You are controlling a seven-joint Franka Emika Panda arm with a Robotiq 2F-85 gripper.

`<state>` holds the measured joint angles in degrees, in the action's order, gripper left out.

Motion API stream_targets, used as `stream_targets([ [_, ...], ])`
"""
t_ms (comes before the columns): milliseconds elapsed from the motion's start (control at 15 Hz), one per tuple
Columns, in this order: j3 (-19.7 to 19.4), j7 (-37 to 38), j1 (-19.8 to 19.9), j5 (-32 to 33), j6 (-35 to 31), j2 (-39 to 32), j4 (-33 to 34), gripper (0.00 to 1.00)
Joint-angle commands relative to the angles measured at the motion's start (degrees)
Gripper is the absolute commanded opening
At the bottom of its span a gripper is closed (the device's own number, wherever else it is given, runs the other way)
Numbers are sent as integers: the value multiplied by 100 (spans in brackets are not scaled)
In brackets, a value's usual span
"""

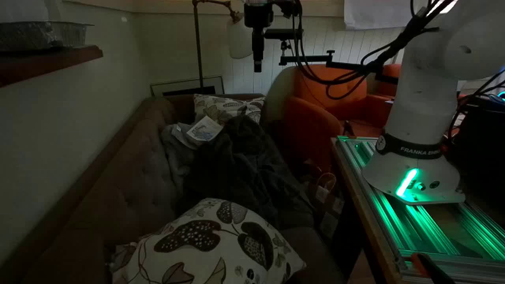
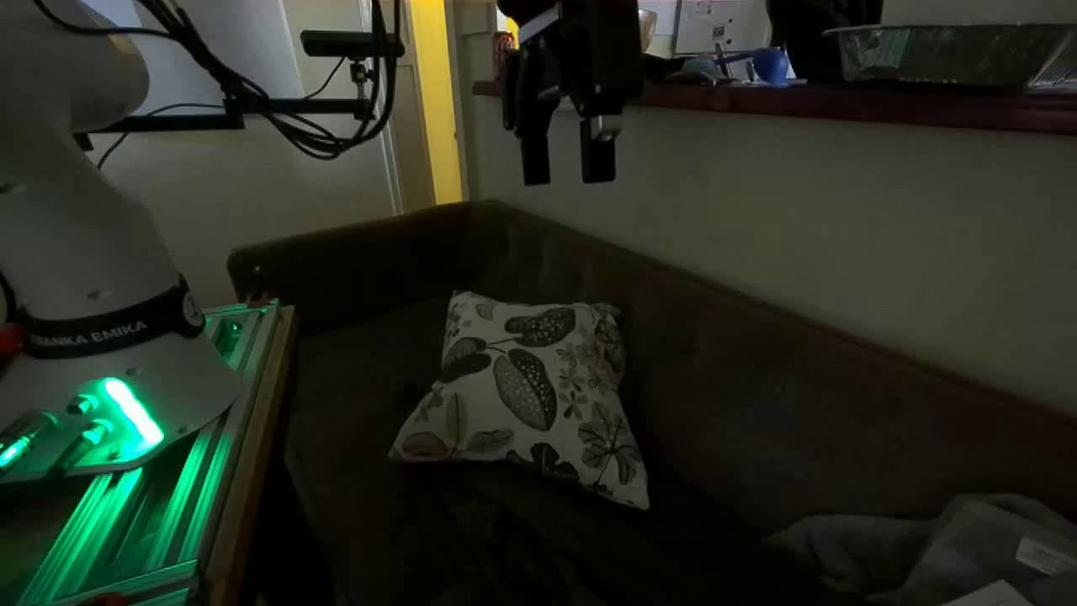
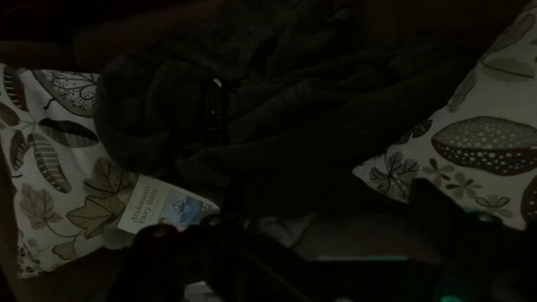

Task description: Put the remote on the backrest of the chair

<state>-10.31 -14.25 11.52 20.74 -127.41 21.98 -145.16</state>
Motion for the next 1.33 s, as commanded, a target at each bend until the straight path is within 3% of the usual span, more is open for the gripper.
stream_targets([
  [0,-11,3,-15,2,14,2,7,100],
  [333,-77,-68,-61,-223,167,-128,135,100],
  [600,-570,-887,-205,-843,-670,-1192,619,100],
  [800,-830,-1941,-298,-1864,-918,-2193,1238,100],
  [933,-728,-2470,-145,-2198,-995,-2800,1635,100],
  [1267,-351,-2426,331,-2052,-1062,-4304,2618,100],
])
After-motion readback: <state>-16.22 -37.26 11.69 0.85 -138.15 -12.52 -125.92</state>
